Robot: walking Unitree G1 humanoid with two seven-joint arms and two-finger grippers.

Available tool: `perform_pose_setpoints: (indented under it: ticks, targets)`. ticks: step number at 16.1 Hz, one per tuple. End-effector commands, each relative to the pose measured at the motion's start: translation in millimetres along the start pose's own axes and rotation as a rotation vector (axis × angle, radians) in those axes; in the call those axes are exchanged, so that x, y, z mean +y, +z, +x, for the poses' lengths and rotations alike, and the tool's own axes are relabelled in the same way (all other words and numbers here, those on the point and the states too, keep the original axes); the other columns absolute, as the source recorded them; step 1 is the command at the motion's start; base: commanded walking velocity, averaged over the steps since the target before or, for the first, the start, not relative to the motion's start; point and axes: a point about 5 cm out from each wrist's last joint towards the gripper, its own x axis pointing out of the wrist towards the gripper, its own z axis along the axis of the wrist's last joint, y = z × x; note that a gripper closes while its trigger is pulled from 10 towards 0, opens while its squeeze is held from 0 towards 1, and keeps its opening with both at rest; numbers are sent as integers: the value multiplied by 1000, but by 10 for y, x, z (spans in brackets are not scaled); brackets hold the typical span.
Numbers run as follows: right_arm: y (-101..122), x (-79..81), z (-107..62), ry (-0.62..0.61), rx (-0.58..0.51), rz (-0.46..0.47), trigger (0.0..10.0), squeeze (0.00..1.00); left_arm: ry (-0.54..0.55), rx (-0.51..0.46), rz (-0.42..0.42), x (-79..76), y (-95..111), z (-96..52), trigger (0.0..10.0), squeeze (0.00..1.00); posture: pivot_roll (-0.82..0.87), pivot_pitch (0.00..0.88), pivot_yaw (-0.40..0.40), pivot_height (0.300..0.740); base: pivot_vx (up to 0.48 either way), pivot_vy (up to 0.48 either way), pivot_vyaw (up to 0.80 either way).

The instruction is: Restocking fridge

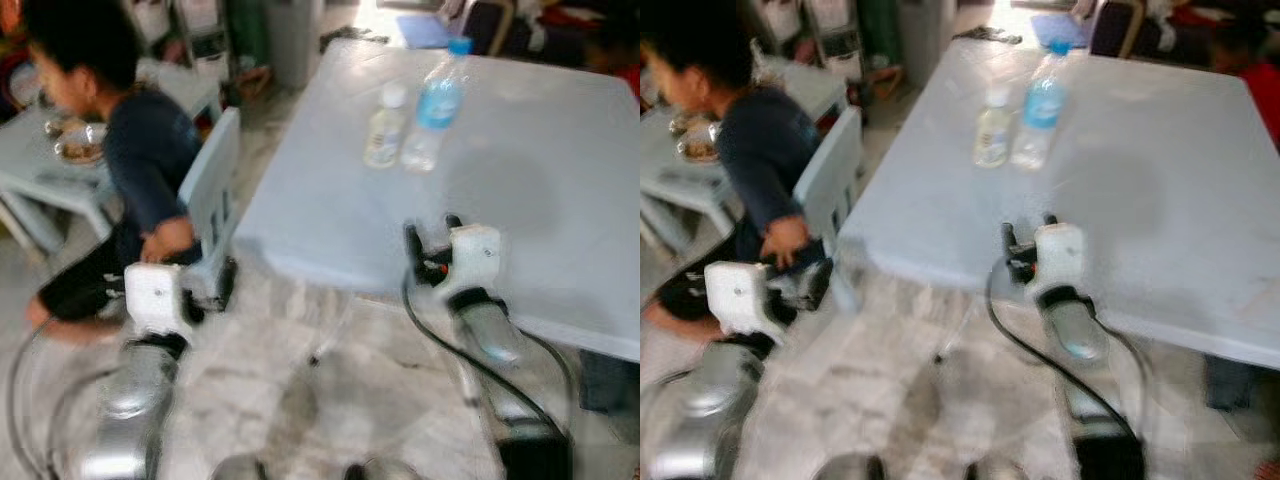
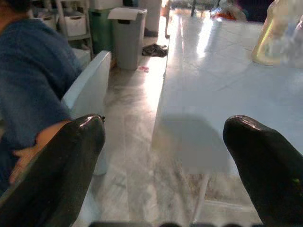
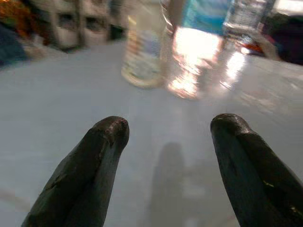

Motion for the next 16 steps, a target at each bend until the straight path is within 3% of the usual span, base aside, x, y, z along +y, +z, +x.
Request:
perform_pose_setpoints:
  ticks: [1, 4, 10, 12, 14, 15, 16]
  targets:
    - [56, 45, 4, 3, -29, 2, 10000, 0, 53, 15, 6, 121, -31, -35, 10000, 0, -21, 138, 0, 740, 450, 0, 0]
    - [79, 78, 1, 12, -41, 6, 10000, 0, 45, 33, 4, 96, -76, -69, 10000, 0, -27, 150, 5, 740, 416, 0, 0]
    - [-119, 110, -2, 35, 34, 22, 10000, 0, 2, 148, 49, 112, -332, -160, 10000, 0, 17, 167, 44, 740, 0, 0, 0]
    - [-34, 86, 82, 2, 10, 42, 10000, 0, -46, 137, 74, 106, -276, -80, 10000, 0, 6, 149, 48, 740, 0, 0, 0]
    - [65, 115, 107, -32, -41, 67, 10000, 0, -29, 107, 94, 234, -232, 76, 10000, 0, -37, 166, 75, 740, 0, 0, 0]
    - [-4, 60, -12, -116, -5, 86, 10000, 0, 41, 61, 58, 279, -129, 191, 10000, 0, -59, 152, 72, 740, 0, 0, 0]
    - [4, 81, -42, -97, -8, 78, 10000, 0, 40, 41, 63, 264, -80, 217, 10000, 0, -59, 148, 69, 740, 0, 0, 0]
